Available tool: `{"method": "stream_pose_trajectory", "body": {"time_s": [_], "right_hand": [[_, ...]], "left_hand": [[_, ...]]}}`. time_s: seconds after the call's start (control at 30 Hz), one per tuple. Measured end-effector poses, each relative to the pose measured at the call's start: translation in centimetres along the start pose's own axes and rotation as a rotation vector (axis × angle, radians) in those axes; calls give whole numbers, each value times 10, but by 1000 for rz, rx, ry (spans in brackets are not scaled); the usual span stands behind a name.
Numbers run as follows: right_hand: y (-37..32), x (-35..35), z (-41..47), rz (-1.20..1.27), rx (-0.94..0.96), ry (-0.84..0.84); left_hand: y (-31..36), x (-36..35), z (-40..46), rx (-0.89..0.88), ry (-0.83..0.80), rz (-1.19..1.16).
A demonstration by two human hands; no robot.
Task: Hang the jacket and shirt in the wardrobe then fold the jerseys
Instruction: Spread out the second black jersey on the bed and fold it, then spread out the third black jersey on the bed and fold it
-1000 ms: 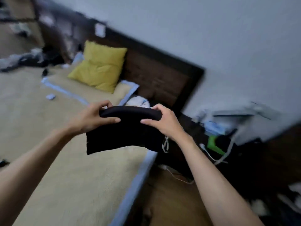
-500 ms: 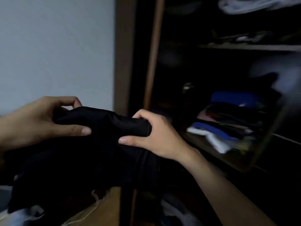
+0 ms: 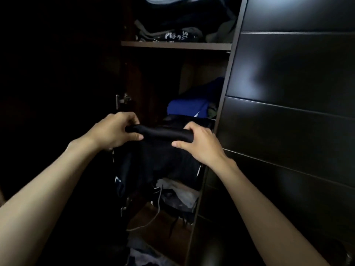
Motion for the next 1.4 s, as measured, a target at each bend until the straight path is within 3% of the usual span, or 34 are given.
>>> {"method": "stream_pose_trajectory", "body": {"time_s": [0.17, 0.23, 0.3, 0.37, 0.43, 0.57, 0.67, 0.73, 0.87, 1.0, 1.13, 1.23, 1.4], "right_hand": [[10, 43, 116, -231, -29, 110], [24, 59, 168, -304, -144, 163], [43, 62, 207, -453, -331, 188], [58, 44, 224, -616, -459, 130], [75, -1, 235, -689, -426, -1], [136, -106, 222, -534, -460, -435], [138, -117, 226, -491, -433, -353], [116, -118, 230, -391, -320, -297], [20, -146, 210, -117, 174, -302], [-92, -188, 134, 76, 557, -458], [-198, -212, 17, 244, 817, -690], [-273, -222, -87, 321, 1032, -840], [-387, -264, -279, 259, 1342, -1058]], "left_hand": [[-24, 11, 137, -40, 40, -118], [-25, 16, 194, -44, 88, -131], [-21, 4, 244, 13, 115, 24], [-13, -23, 275, 29, 145, 201], [-8, -74, 291, -53, 96, 222], [-28, -204, 269, -45, -400, 171], [-42, -200, 252, -34, -326, 152], [-51, -174, 231, 10, -242, 131], [-78, -116, 151, 96, -17, 5], [-93, -69, 3, 260, 181, -79], [-72, -29, -174, 443, 356, 57], [-47, -13, -304, 628, 387, 126], [-16, -9, -526, 1078, 444, 192]]}}
Point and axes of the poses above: each hand's wrist, its own z-axis towards the middle knuckle, its own x-axis out of the back of the hand, y = z × x, the point moved 9 cm from there along z, towards the middle knuckle, and after that the axes turned 5 degrees about -y, right-handed, at the moved point
